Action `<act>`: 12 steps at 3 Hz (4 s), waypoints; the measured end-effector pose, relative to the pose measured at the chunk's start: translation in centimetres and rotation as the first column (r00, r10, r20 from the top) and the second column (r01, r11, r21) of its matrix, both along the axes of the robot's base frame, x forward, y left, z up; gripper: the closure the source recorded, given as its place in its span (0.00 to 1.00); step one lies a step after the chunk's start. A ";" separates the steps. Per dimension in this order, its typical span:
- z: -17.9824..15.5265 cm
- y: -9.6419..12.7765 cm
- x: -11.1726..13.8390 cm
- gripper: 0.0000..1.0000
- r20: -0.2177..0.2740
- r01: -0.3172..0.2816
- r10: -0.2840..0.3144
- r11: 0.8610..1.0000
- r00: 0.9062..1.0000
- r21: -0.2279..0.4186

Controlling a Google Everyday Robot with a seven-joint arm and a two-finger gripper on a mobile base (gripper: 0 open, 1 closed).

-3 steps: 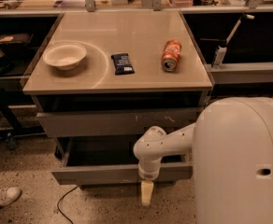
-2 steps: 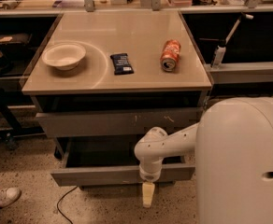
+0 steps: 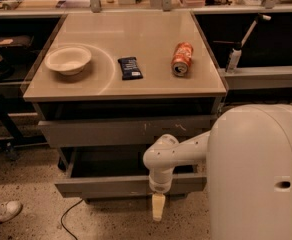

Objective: Open middle drawer

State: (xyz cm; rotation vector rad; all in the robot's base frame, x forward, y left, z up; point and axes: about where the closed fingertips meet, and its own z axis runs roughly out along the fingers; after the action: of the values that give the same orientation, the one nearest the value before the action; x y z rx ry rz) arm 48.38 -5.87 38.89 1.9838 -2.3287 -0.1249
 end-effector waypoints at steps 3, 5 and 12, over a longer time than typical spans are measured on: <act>0.2 -0.6 -2.2 0.00 -0.044 0.022 -0.022 1.000 0.999 -0.009; 0.5 -0.9 -3.4 0.00 -0.056 0.034 -0.034 0.999 0.998 -0.012; 1.2 -2.9 -11.0 0.00 -0.148 0.156 -0.161 0.987 0.976 -0.045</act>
Offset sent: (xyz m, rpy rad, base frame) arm -0.1148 -0.0495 -0.0047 -0.0359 0.1678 -0.1077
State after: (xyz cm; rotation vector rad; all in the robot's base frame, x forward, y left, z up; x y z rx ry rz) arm 37.37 -8.72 40.07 1.7071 -2.3710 -0.2361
